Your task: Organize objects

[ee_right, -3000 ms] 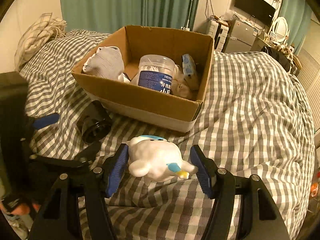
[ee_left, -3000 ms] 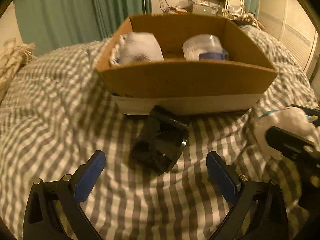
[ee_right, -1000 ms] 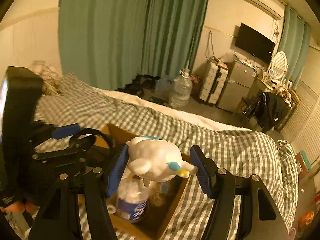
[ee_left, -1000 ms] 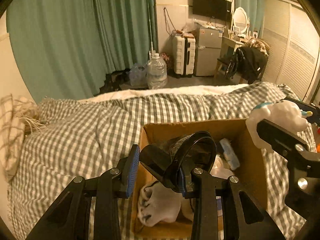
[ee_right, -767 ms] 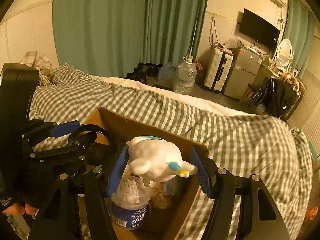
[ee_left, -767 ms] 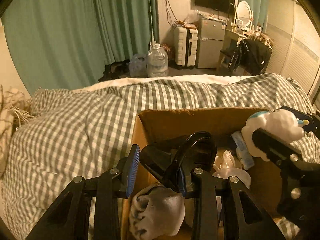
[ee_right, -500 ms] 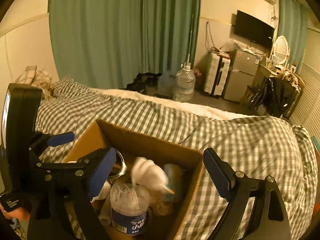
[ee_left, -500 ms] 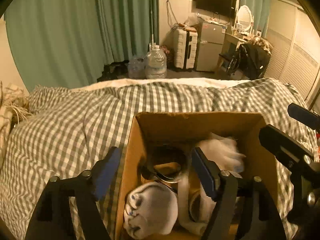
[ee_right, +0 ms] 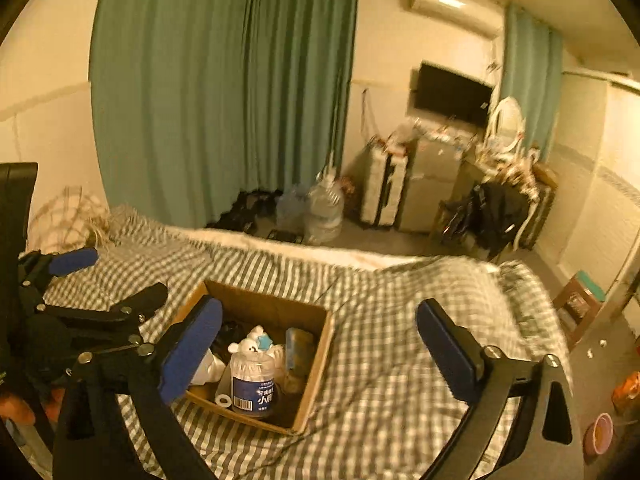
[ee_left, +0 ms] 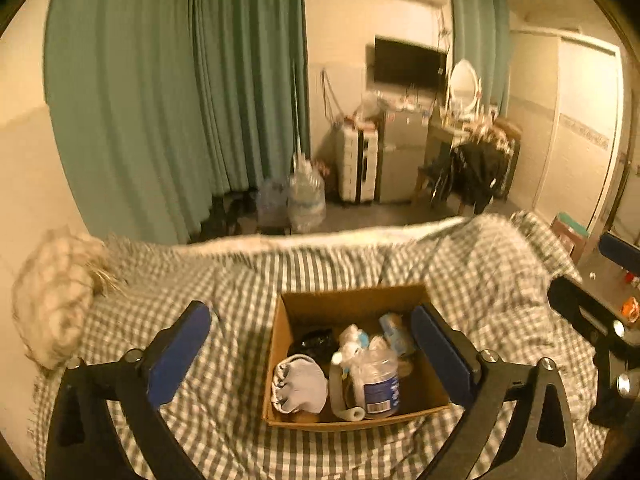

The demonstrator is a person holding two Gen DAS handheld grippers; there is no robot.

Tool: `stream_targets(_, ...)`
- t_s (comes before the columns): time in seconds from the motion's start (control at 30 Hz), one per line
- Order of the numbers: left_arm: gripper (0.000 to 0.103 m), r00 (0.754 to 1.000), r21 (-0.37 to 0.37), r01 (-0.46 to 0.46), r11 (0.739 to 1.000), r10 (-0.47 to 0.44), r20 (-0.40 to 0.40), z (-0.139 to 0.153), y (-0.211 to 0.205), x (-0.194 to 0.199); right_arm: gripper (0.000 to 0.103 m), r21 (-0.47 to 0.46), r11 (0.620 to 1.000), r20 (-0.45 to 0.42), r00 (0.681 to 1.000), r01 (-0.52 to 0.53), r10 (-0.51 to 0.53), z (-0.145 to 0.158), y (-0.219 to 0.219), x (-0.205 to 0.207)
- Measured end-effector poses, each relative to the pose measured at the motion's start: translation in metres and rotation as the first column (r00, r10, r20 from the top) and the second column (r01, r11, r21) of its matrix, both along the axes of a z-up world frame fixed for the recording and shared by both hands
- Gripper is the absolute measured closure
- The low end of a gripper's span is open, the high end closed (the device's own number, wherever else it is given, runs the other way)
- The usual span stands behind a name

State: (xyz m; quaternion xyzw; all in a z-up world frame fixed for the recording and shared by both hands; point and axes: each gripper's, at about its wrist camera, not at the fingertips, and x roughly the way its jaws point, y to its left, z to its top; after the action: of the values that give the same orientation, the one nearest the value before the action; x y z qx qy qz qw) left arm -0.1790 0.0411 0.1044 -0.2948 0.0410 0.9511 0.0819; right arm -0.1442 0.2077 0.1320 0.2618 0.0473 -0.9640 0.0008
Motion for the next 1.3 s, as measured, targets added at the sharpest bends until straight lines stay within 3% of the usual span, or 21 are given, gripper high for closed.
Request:
stream_targets(0.13,0.0,0.997,0.04,0.018,0.999,-0.015,-0.079,0.031,-0.008,0.041,0.0,0.011,1.0,-0.066,0.998,0.009,-0.009,0.031,-0.003,0.047)
stream_targets(0.27,0.0,0.992,0.063,0.004,0.998,0.004,-0.126,0.038,-0.025,0.075,0.0,0.012,1.0,-0.123,0.992,0.026,-0.024,0.04,-0.008,0.086)
stream_targets(0.37,0.0,0.982,0.078,-0.015,0.997,0.029,-0.185,0.031,-0.039,0.098,0.0,0.0,0.999,-0.163,0.986,0.036,-0.035,0.034,-0.01,0.11)
stream_targets(0.57,0.0,0.964,0.08,-0.05,0.996,0.069,-0.256,-0.003,-0.046,0.127,0.0,-0.047,0.998,-0.152,0.988,0.032,-0.039,-0.004,-0.006,0.117)
stream_targets(0.67,0.0,0.965,0.083,-0.074,0.994,0.093,-0.245,-0.04,-0.046,0.129,0.0,-0.028,0.999,-0.133,0.99,0.031,-0.035,-0.04,-0.008,0.111)
stream_targets(0.77,0.0,0.976,0.069,-0.102,0.992,0.113,-0.184,-0.079,-0.045,0.115,0.0,-0.021,0.999,-0.141,0.989,0.044,-0.047,-0.08,-0.008,0.106)
stream_targets(0.87,0.0,0.982,0.054,-0.105,0.993,0.113,-0.152,-0.099,-0.045,0.109,0.0,0.001,0.998,-0.104,0.993,0.06,-0.06,-0.108,-0.013,0.092)
stream_targets(1.3,0.0,0.985,0.067,-0.103,0.992,0.111,-0.136,-0.104,-0.048,0.113,0.0,-0.005,0.999,-0.092,0.995,0.049,-0.05,-0.116,-0.018,0.084)
